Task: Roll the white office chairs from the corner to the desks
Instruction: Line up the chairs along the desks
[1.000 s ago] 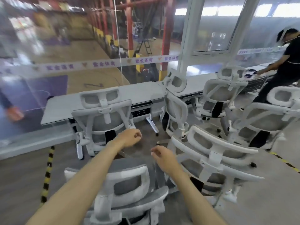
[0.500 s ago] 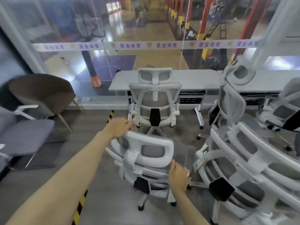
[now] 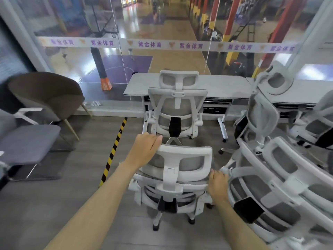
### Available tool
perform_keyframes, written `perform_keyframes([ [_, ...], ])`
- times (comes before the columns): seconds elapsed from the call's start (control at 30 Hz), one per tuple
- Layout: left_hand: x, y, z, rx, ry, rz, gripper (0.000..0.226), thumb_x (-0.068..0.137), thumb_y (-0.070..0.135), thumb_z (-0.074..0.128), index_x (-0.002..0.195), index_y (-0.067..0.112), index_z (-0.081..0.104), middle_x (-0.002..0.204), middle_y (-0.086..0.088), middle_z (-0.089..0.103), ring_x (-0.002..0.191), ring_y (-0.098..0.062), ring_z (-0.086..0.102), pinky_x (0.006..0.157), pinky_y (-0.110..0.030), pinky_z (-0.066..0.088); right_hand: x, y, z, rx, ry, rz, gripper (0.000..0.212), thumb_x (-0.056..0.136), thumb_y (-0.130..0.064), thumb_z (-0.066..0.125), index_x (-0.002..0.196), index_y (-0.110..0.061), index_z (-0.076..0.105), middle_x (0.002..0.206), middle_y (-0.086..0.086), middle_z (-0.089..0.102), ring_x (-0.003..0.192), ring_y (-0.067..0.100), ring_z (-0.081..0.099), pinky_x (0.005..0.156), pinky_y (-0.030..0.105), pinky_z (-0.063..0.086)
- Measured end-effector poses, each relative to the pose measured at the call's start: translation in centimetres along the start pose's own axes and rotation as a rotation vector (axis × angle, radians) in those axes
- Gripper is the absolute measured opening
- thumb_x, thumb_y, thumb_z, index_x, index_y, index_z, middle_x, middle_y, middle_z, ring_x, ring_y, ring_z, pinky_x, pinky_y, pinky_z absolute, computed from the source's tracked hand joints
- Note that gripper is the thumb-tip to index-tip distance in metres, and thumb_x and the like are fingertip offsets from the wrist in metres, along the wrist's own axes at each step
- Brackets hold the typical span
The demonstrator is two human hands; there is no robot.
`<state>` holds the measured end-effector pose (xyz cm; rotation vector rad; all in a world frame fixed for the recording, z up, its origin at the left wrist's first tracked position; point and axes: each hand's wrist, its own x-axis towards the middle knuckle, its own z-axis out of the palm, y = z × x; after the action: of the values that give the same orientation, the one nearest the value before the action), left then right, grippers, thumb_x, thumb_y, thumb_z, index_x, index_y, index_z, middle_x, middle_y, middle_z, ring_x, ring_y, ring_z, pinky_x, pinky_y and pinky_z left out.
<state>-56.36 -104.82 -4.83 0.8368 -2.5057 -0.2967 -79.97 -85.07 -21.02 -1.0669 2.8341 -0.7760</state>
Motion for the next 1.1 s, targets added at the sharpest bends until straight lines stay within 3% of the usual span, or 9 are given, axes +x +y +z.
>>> perform_keyframes([
  [0.07, -0.4, -0.3, 0.3, -0.063, 0.045, -0.035, 0.053, 0.11, 0.039, 0.024, 0.077, 0.024, 0.063, 0.07, 0.009, 0.057, 0.072, -0.01, 0.051, 0.072, -0.035, 0.039, 0.4, -0.2, 0.2, 0.046, -0.022, -0.002, 0.024, 0.087, -0.003, 0.046, 0.078, -0.002, 0.068, 0.074, 0.013, 0.067, 0.077, 0.037, 0.062, 0.082, 0.045, 0.04],
  [0.13, -0.9, -0.8, 0.6, -0.146, 0.112, -0.097, 0.05, 0.11, 0.04, 0.024, 0.083, 0.027, 0.064, 0.077, 0.013, 0.057, 0.079, -0.004, 0.051, 0.073, -0.029, 0.037, 0.4, -0.4, 0.4, 0.152, -0.008, 0.027, 0.032, 0.095, -0.015, 0.04, 0.083, -0.003, 0.068, 0.082, 0.012, 0.067, 0.086, 0.035, 0.059, 0.086, 0.041, 0.035],
  [0.23, -2.1, -1.5, 1.1, -0.425, 0.168, -0.326, 0.045, 0.109, 0.044, 0.024, 0.112, 0.027, 0.065, 0.102, 0.014, 0.06, 0.102, -0.004, 0.054, 0.088, -0.023, 0.042, 0.2, -1.0, 0.0, 0.461, 0.051, 0.189, 0.034, 0.104, -0.025, 0.034, 0.093, -0.01, 0.063, 0.097, 0.005, 0.061, 0.099, 0.028, 0.051, 0.085, 0.035, 0.034],
  [0.33, -4.1, -2.9, 3.1, -0.643, 0.214, -0.671, 0.056, 0.104, 0.061, 0.016, 0.118, 0.031, 0.061, 0.113, 0.009, 0.063, 0.111, -0.01, 0.057, 0.099, -0.037, 0.047, 0.4, -2.4, -0.8, 0.601, 0.11, 0.335, 0.023, 0.107, -0.018, 0.038, 0.098, -0.016, 0.06, 0.102, 0.001, 0.059, 0.107, 0.025, 0.049, 0.089, 0.034, 0.033],
  [0.47, -6.5, -5.4, 6.5, -0.636, 0.211, -1.019, 0.085, 0.085, 0.087, 0.007, 0.105, 0.033, 0.069, 0.103, 0.008, 0.07, 0.109, -0.019, 0.063, 0.101, -0.052, 0.047, 1.4, -4.3, -2.1, 0.619, 0.206, 0.466, 0.031, 0.108, -0.03, 0.036, 0.092, -0.017, 0.06, 0.091, 0.0, 0.057, 0.095, 0.025, 0.052, 0.082, 0.038, 0.039],
  [0.57, -5.6, -6.6, 7.9, -0.642, 0.23, -1.102, 0.084, 0.081, 0.092, 0.007, 0.097, 0.04, 0.071, 0.106, 0.008, 0.07, 0.115, -0.022, 0.06, 0.104, -0.058, 0.044, 2.7, -4.5, -2.2, 0.624, 0.186, 0.534, 0.046, 0.108, -0.048, 0.029, 0.097, -0.017, 0.062, 0.087, -0.003, 0.057, 0.085, 0.02, 0.052, 0.077, 0.036, 0.037],
  [0.73, -3.1, -6.5, 8.0, -0.625, 0.372, -1.117, 0.09, 0.083, 0.088, 0.001, 0.098, 0.029, 0.067, 0.1, 0.006, 0.069, 0.096, -0.021, 0.063, 0.095, -0.049, 0.048, 5.2, -3.6, -1.1, 0.594, 0.163, 0.503, 0.062, 0.105, -0.058, 0.022, 0.119, -0.02, 0.068, 0.114, 0.002, 0.068, 0.111, 0.026, 0.06, 0.093, 0.041, 0.041],
  [0.9, -0.3, -8.0, 9.3, -0.547, 0.367, -1.169, 0.09, 0.085, 0.086, 0.001, 0.087, 0.025, 0.068, 0.089, 0.002, 0.07, 0.086, -0.024, 0.063, 0.085, -0.048, 0.05, 8.6, -4.0, 0.3, 0.607, 0.188, 0.535, 0.07, 0.099, -0.068, 0.018, 0.108, -0.023, 0.072, 0.109, -0.001, 0.07, 0.104, 0.022, 0.061, 0.089, 0.04, 0.044],
  [1.1, 4.1, -9.7, 10.1, -0.479, 0.296, -1.167, 0.082, 0.096, 0.074, 0.008, 0.085, 0.018, 0.067, 0.083, -0.003, 0.066, 0.077, -0.019, 0.056, 0.076, -0.039, 0.039, 13.0, -5.2, 1.4, 0.527, 0.148, 0.485, 0.066, 0.105, -0.059, 0.019, 0.101, -0.022, 0.073, 0.097, -0.001, 0.067, 0.097, 0.023, 0.059, 0.081, 0.036, 0.037],
])
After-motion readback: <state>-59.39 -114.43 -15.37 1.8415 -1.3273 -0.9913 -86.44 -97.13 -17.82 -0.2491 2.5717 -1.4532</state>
